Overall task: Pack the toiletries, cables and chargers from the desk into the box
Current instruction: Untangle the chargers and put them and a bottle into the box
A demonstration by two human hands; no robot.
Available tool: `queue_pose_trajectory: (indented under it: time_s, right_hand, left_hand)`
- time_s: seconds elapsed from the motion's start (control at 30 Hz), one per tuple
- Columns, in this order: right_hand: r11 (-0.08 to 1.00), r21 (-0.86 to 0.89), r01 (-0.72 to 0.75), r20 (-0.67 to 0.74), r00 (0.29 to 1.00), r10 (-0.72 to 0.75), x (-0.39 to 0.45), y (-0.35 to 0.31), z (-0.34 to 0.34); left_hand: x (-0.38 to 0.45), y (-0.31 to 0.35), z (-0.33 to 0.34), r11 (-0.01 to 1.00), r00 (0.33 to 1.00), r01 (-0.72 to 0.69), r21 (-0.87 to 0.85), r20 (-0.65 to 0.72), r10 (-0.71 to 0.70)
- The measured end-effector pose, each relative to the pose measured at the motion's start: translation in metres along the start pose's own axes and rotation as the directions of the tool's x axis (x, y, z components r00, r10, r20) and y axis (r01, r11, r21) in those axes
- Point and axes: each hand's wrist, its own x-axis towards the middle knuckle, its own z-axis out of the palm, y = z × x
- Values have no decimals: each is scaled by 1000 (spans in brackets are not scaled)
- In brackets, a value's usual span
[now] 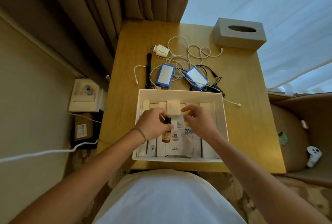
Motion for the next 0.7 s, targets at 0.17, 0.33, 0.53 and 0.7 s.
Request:
queue_pose_trajectory:
  time_s: [0.17,0.33,0.53,0.7]
  right_hand:
    - [998,59,24,40,999,-26,2,10,-7]
    - [989,147,32,79,996,-44,6,14,-10]
    - [983,184,17,124,991,-40,13,14,-13]
    - [979,195,52,101,992,-73,22,5,-32]
  left_hand:
    - [3,-1,37,985,994,83,153,54,-92]
    - [-2,-4,63,948,993,95,304,44,-113]
    - [2,-7,80,869,993,52,492,65,-96]
    - [3,1,75,807,998,10,591,49,-48]
